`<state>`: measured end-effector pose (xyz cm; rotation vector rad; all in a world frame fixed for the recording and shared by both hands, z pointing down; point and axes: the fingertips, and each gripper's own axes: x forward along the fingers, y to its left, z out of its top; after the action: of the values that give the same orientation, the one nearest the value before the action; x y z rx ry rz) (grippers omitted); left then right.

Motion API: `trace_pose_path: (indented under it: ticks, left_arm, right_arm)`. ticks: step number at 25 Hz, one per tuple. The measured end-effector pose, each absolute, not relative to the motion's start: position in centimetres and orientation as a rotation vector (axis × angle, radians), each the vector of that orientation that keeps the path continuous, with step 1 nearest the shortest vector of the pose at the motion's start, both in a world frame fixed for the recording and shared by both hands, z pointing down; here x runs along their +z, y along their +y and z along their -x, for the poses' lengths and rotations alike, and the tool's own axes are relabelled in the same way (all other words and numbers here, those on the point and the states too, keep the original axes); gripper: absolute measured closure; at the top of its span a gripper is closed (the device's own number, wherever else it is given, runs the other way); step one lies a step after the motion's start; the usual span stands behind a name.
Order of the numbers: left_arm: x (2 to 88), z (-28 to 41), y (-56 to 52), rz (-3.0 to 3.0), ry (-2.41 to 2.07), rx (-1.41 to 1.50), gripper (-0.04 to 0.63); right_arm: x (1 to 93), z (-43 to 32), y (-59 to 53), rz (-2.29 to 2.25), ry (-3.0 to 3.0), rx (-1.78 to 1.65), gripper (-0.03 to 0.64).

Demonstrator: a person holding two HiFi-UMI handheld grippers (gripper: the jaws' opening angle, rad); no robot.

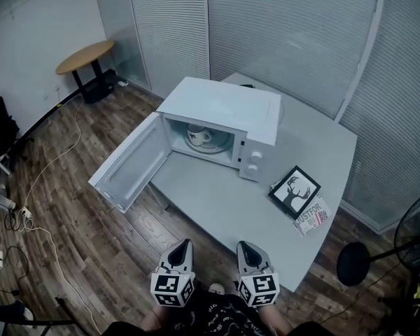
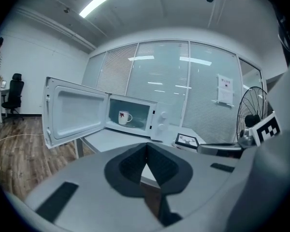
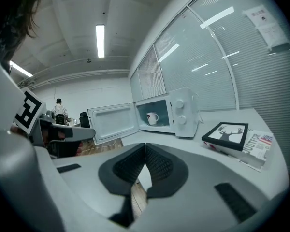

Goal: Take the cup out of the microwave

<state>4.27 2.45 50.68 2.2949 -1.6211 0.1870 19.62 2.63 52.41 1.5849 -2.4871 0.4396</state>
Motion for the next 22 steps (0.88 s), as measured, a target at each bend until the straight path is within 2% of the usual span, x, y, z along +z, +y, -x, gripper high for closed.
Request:
trace_pose_path:
  ticks: [22]
  left_arm:
    - [50.6, -2.9, -11.8, -2.439, -1.478, 0.213, 0.589]
  right_arm:
    - [52.6, -16.5, -9.4, -1.700, -2.410, 0.443, 0.614]
